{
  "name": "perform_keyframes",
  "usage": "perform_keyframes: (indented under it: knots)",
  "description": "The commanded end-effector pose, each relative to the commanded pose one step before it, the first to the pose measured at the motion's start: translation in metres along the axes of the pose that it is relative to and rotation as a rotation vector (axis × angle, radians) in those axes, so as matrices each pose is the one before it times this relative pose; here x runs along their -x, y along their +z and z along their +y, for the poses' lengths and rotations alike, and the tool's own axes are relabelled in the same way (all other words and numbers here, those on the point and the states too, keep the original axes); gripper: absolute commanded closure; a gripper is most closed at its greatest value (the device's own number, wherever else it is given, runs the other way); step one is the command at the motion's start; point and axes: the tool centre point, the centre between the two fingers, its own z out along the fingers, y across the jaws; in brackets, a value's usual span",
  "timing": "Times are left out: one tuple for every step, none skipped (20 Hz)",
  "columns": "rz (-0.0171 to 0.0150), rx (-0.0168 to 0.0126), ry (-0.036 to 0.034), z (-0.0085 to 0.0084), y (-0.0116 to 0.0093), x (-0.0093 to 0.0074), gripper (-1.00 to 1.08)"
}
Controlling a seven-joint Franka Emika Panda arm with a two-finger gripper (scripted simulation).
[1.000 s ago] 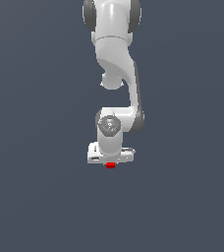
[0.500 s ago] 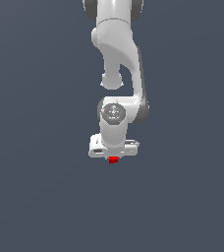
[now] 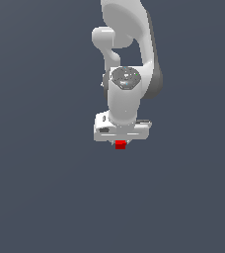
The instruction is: Pick up the red cube and move it to a goal position.
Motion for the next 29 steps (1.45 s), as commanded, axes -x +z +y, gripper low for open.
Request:
perform_keyframes:
  knots:
    - [0.00079,0.00072,-0.00032,-0.00844,-0.02977,0.00656,1.08]
    - [0.00000,0.00000,0.00000,-0.00323,-0.01174,0.00247,1.08]
    - [0.00000,0.00000,0.00000,-0.00322,-0.01172,0.00245,1.08]
    - [0.00000,0.00000,0.00000,-0.00321,-0.01171,0.00242,1.08]
    - [0.00000,0.00000,0.00000,-0.00321,-0.01170,0.00239,1.08]
    - [0.00000,0.00000,0.00000,-0.00320,-0.01168,0.00235,1.08]
    - [0.00000,0.00000,0.00000,-0.00319,-0.01164,0.00231,1.08]
    - [0.00016,0.00066,0.00011,-0.00325,-0.01155,0.00229,1.08]
    - [0.00000,0.00000,0.00000,-0.00306,-0.01117,0.00215,1.08]
    - [0.00000,0.00000,0.00000,-0.00298,-0.01085,0.00205,1.08]
    - [0.00000,0.00000,0.00000,-0.00289,-0.01050,0.00195,1.08]
    - [0.00000,0.00000,0.00000,-0.00279,-0.01011,0.00183,1.08]
    - [0.00000,0.00000,0.00000,-0.00268,-0.00967,0.00171,1.08]
    - [0.00000,0.00000,0.00000,-0.00255,-0.00917,0.00158,1.08]
    - [0.00000,0.00000,0.00000,-0.00240,-0.00861,0.00144,1.08]
    - [0.00000,0.00000,0.00000,-0.00223,-0.00796,0.00129,1.08]
    - [0.00000,0.00000,0.00000,-0.00206,-0.00729,0.00114,1.08]
    - [0.00006,-0.00048,-0.00004,-0.00174,-0.00670,0.00101,1.08]
    - [0.00000,0.00000,0.00000,-0.00171,-0.00600,0.00085,1.08]
    - [0.00000,0.00000,0.00000,-0.00155,-0.00538,0.00073,1.08]
    - [0.00000,0.00000,0.00000,-0.00138,-0.00478,0.00061,1.08]
    - [0.00000,0.00000,0.00000,-0.00122,-0.00418,0.00050,1.08]
    - [0.00000,0.00000,0.00000,-0.00106,-0.00360,0.00041,1.08]
    - [0.00000,0.00000,0.00000,-0.00089,-0.00303,0.00032,1.08]
    - [0.00000,0.00000,0.00000,-0.00073,-0.00246,0.00025,1.08]
    - [-0.00002,-0.00069,-0.00004,-0.00032,-0.00194,0.00018,1.08]
    - [0.00000,0.00000,0.00000,-0.00041,-0.00136,0.00012,1.08]
    - [0.00000,0.00000,0.00000,-0.00024,-0.00081,0.00007,1.08]
    - [0.00000,0.00000,0.00000,-0.00008,-0.00027,0.00002,1.08]
